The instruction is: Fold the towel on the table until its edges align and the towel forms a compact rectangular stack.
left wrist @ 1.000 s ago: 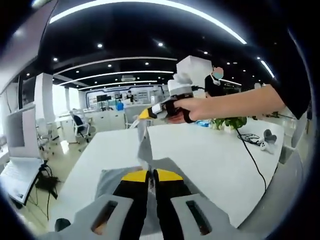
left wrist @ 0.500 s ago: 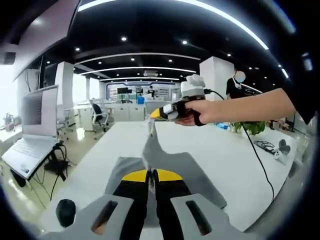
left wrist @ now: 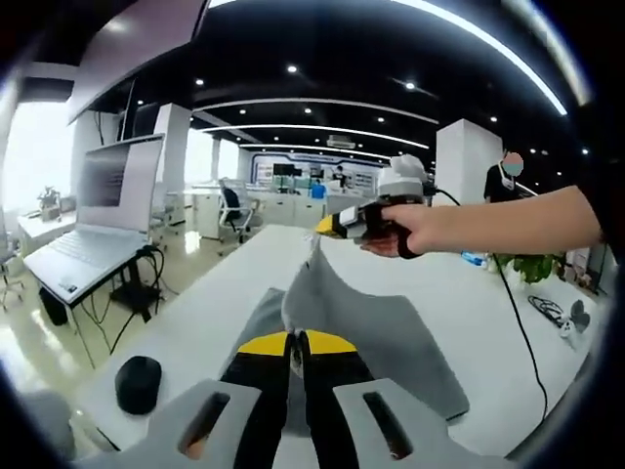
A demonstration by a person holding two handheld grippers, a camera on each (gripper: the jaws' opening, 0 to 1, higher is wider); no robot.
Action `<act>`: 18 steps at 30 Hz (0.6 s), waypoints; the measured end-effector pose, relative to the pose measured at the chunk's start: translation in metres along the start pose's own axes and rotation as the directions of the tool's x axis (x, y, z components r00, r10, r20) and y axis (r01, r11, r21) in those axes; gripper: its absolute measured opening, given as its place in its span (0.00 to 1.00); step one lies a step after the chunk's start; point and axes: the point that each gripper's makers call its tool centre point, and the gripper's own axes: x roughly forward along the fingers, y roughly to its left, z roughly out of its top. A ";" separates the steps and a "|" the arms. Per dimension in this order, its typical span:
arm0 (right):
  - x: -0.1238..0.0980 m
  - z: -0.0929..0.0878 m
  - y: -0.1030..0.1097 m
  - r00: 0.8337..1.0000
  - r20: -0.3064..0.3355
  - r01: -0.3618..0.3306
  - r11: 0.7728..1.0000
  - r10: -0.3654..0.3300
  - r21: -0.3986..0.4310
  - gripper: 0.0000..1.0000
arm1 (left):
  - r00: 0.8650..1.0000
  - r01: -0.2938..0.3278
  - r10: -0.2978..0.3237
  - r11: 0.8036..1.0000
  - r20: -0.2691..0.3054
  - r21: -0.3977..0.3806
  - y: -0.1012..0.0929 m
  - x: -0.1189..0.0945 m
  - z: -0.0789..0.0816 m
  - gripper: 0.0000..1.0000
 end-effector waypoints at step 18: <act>0.056 -0.042 -0.004 0.999 -0.044 0.003 1.000 -0.003 -0.016 0.00 | 0.993 -0.105 0.098 0.990 -0.071 -0.091 0.036 0.025 -0.047 0.04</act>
